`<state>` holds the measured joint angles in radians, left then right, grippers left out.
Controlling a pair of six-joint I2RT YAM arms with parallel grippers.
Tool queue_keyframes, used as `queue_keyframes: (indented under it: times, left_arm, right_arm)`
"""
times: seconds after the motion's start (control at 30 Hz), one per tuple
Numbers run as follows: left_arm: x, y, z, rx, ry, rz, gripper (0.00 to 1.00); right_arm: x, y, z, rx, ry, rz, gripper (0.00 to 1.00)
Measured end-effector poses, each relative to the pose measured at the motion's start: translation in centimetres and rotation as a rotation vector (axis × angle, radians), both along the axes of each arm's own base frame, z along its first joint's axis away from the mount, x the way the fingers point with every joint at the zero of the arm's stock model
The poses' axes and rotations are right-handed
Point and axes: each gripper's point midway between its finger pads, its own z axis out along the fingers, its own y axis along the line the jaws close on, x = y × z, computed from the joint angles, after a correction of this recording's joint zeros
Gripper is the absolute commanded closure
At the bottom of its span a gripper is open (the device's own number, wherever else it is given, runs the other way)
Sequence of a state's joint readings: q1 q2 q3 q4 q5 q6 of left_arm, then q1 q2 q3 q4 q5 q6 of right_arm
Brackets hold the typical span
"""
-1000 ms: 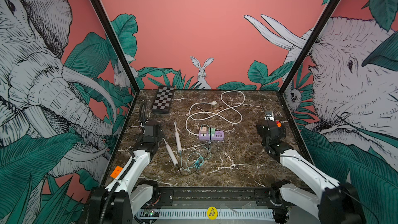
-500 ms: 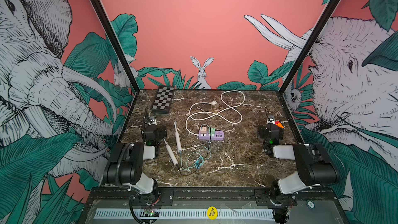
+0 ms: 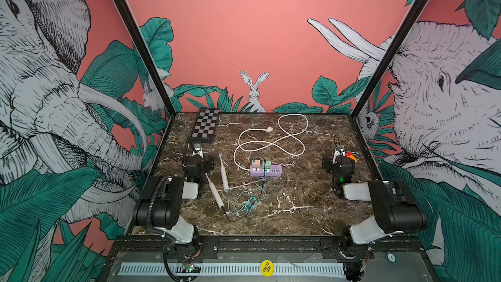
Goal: Charge the electric toothbrush
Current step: Reset both arms
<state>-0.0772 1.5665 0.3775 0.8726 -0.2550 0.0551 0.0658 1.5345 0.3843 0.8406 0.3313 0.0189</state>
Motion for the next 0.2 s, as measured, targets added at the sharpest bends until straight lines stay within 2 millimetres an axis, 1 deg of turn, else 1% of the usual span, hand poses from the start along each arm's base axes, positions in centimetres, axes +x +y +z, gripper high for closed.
queue_keyframes:
  times: [0.2]
  left_arm:
    - [0.29,-0.03,0.36,0.002,-0.009,-0.001,0.01]
  right_arm:
    - [0.01,-0.01,0.02,0.000,-0.001,0.000,0.01]
